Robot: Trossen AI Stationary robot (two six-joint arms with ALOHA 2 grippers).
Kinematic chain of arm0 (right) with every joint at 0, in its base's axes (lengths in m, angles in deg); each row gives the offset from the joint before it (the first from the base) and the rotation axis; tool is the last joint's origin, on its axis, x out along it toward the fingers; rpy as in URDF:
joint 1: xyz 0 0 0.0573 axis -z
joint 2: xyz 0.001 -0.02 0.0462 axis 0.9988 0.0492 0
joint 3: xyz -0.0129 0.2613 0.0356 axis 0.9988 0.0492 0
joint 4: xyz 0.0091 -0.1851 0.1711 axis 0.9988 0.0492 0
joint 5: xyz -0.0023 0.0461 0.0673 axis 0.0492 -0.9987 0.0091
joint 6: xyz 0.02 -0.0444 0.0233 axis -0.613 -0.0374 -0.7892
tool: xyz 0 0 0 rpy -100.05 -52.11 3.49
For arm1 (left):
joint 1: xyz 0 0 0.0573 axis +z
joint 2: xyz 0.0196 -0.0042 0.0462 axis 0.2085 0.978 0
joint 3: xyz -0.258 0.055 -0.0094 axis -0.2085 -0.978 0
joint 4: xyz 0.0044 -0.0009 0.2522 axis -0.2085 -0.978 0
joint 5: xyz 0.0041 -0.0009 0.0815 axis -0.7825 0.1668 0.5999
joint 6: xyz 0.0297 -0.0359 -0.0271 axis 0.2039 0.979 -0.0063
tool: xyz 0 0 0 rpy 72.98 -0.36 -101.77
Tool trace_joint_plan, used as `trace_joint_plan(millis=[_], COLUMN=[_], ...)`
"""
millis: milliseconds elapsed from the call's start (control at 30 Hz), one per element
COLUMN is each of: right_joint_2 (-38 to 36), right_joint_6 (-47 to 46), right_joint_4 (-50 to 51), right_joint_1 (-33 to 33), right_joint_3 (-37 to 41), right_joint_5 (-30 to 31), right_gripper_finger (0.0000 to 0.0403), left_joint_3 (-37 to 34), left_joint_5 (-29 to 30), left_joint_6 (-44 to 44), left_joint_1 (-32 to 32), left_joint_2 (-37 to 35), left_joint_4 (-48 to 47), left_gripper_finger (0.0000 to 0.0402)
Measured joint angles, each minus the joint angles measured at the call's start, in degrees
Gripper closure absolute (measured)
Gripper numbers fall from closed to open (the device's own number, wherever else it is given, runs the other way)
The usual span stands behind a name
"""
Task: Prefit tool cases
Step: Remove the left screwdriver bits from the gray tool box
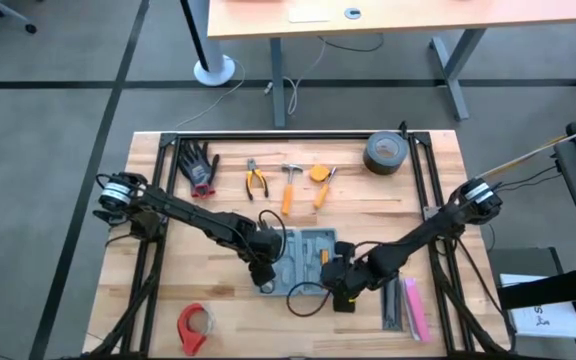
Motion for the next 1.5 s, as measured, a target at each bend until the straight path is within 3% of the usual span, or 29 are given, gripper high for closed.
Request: trace_joint_plan(millis=[300,467,833,1233,1500], right_joint_2=[1.2,1.8,2.1,2.2,2.2], right_joint_6=[5.0,6.9,5.7,5.5,5.5], right_joint_4=[0.3,0.7,0.3,-1.1,-1.4], right_joint_1=[3.9,4.5,4.9,5.7,5.8], right_joint_3=[0.0,1.0,3.9,4.0,4.1], right_joint_5=[0.8,-2.2,-4.0,-4.1,-4.4], right_gripper_finger=[0.0273,0.0284,0.0298,0.0293,0.0309], left_joint_3=[0.0,0.0,0.0,0.0,0.0], left_joint_5=[0.0,-0.2,-0.4,-0.4,-0.4], left_joint_6=[-0.3,-0.6,-0.8,-0.2,-3.9], left_joint_1=[1.5,1.5,1.5,1.7,2.7], left_joint_2=[1.9,2.1,2.1,2.2,2.2], left_joint_4=[-0.1,-0.2,-0.4,0.4,0.8], left_gripper_finger=[0.0211,0.0222,0.0237,0.0224,0.0231])
